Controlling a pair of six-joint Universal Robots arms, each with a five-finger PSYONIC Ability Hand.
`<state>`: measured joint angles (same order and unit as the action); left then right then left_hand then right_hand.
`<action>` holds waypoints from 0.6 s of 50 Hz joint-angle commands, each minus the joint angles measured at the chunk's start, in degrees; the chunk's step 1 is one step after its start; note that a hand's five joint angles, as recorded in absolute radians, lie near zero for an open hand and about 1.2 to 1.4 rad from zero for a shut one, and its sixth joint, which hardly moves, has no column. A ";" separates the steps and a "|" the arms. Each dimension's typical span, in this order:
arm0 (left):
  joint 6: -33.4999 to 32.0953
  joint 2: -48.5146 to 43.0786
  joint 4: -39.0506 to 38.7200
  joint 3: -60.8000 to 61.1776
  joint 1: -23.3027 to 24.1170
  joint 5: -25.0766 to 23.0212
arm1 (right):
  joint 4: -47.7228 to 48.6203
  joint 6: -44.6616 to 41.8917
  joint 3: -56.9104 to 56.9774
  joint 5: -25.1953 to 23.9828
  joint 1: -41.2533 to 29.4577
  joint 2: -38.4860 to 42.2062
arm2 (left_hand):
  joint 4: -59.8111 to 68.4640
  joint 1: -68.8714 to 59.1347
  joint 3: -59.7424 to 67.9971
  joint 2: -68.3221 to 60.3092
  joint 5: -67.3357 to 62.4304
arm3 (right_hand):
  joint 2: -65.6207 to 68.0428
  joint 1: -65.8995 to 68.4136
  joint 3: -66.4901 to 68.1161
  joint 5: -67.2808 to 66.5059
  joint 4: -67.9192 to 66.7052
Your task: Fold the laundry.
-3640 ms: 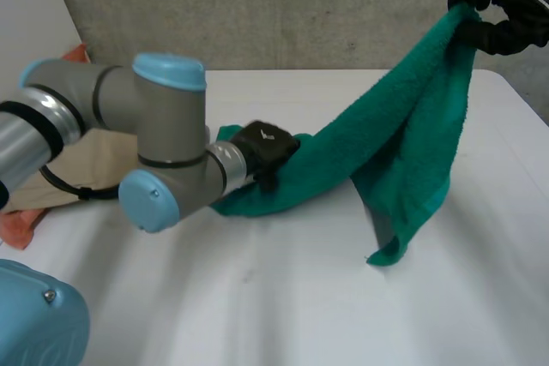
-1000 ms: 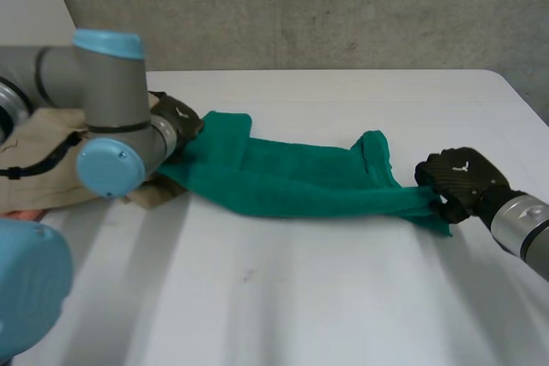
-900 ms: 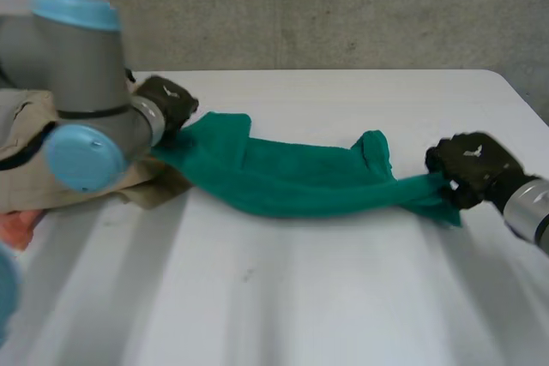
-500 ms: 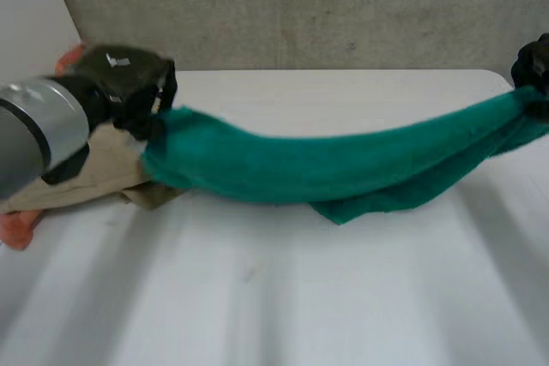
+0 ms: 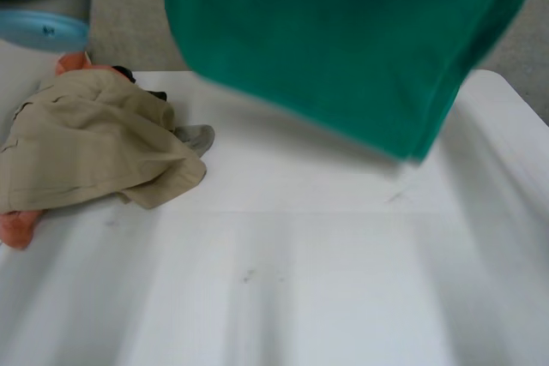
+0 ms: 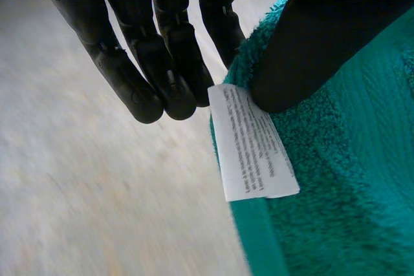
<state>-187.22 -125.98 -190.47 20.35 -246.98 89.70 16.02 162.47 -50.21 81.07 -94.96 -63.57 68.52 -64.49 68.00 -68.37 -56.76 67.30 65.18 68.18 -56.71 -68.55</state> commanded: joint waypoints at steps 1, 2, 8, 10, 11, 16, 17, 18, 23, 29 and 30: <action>2.04 3.01 0.19 5.89 -1.13 1.09 | 4.99 2.33 -2.87 -2.05 0.04 -2.87 | 11.48 -15.51 12.00 -11.63 -13.24 | 12.70 14.82 11.82 -13.29 -11.45; 2.04 3.37 0.28 7.06 -1.22 1.18 | 4.37 2.33 -3.57 -2.93 0.04 -3.05 | 11.48 -15.51 12.00 -11.63 -13.24 | 12.70 14.82 11.82 -13.29 -11.45; 2.65 7.24 -2.08 25.13 -1.83 0.04 | -1.42 1.37 -14.27 -9.78 0.04 -3.83 | 11.48 -15.51 12.00 -11.63 -13.24 | 12.70 14.82 11.82 -13.29 -11.45; 2.65 7.68 -2.97 29.99 -1.92 -0.32 | -3.27 0.75 -17.88 -11.28 0.22 -4.45 | 11.48 -15.51 12.00 -11.63 -13.24 | 12.70 14.82 11.82 -13.29 -11.45; 2.74 7.94 -3.58 34.71 -2.01 -0.67 | -4.85 -0.04 -21.82 -12.68 0.65 -4.98 | 11.48 -15.51 12.00 -11.63 -13.24 | 12.70 14.82 11.82 -13.29 -11.45; 2.39 7.25 -4.73 48.01 -2.10 -1.81 | -7.14 -3.82 -33.26 -16.03 1.71 -4.80 | 11.48 -15.51 12.00 -11.63 -13.24 | 12.70 14.82 11.82 -13.29 -11.45; 2.39 6.98 -4.90 49.68 -2.10 -2.07 | -7.15 -4.52 -35.20 -16.38 1.80 -4.72 | 11.48 -15.51 12.00 -11.63 -13.24 | 12.70 14.82 11.82 -13.29 -11.45; 2.39 6.72 -5.08 51.53 -2.10 -2.42 | -7.15 -5.40 -37.22 -16.82 1.97 -4.63 | 11.48 -15.51 12.00 -11.63 -13.24 | 12.70 14.82 11.82 -13.29 -11.45; 2.21 5.66 -6.14 58.22 -2.62 -4.53 | -6.01 -11.38 -46.28 -20.07 2.94 -2.35 | 11.48 -15.51 12.00 -11.63 -13.24 | 12.70 14.82 11.82 -13.29 -11.45; 1.86 7.50 -5.52 57.79 -4.64 -5.15 | -5.65 -11.31 -47.26 -20.61 3.12 -1.90 | 11.48 -15.51 12.00 -11.63 -13.24 | -1.67 0.45 -2.55 1.08 2.92; 1.86 7.77 -5.26 57.70 -4.91 -5.06 | -5.65 -10.77 -47.08 -20.61 3.12 -1.99 | 11.48 -15.51 12.00 -11.63 -13.24 | -4.62 -2.50 -5.50 4.03 5.87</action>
<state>-185.11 -119.84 -196.48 78.82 -250.07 85.03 9.85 150.90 -96.88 60.75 -92.02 -65.92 68.54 -64.49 68.00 -68.37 -56.76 66.65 64.78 67.41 -56.35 -68.14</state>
